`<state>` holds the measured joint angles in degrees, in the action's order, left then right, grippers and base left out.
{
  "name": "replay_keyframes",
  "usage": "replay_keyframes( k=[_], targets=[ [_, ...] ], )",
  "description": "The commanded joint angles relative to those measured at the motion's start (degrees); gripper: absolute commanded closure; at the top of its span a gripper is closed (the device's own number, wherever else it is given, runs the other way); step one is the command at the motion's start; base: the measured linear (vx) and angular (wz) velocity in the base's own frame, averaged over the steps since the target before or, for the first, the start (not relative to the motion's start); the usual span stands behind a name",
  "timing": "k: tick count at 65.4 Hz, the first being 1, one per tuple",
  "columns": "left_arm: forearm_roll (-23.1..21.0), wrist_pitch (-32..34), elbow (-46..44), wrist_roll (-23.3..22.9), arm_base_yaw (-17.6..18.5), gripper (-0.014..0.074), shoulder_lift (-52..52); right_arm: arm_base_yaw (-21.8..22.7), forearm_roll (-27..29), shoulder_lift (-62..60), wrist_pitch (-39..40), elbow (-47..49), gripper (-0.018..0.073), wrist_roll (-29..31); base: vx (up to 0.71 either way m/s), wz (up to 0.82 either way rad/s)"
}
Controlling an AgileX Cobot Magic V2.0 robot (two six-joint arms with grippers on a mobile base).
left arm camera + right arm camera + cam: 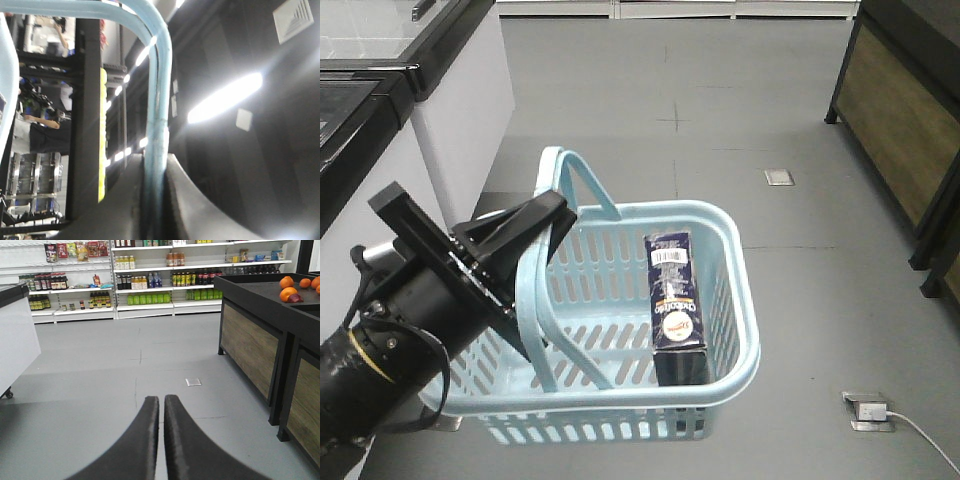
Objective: Left arm holds basket, right arm returns cookies
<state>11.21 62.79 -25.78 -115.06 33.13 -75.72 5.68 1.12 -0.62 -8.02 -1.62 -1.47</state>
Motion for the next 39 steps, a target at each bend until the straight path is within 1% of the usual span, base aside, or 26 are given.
replay_keyframes(
  k=[1,15,19,29,39],
  targets=[
    [-4.9,8.3,0.3,1.8,1.7,0.0599,1.8,0.4,-0.4,-0.7,4.2,-1.0,0.0565,0.3,0.00,0.00],
    [-9.9,8.6,2.4,6.2,5.5,0.0599,1.8,0.4,-0.4,-0.7,4.2,-1.0,0.0565,0.3,0.00,0.00],
    [-11.2,8.7,2.9,6.4,6.2,0.0599,1.8,0.4,-0.4,-0.7,4.2,-1.0,0.0565,0.3,0.00,0.00],
    [-11.2,9.0,4.1,6.4,7.9,0.0599,1.8,0.4,-0.4,-0.7,4.2,-1.0,0.0565,0.3,0.00,0.00],
    [-11.2,9.0,4.4,6.4,8.6,0.0599,1.8,0.4,-0.4,-0.7,4.2,-1.0,0.0565,0.3,0.00,0.00]
  ],
)
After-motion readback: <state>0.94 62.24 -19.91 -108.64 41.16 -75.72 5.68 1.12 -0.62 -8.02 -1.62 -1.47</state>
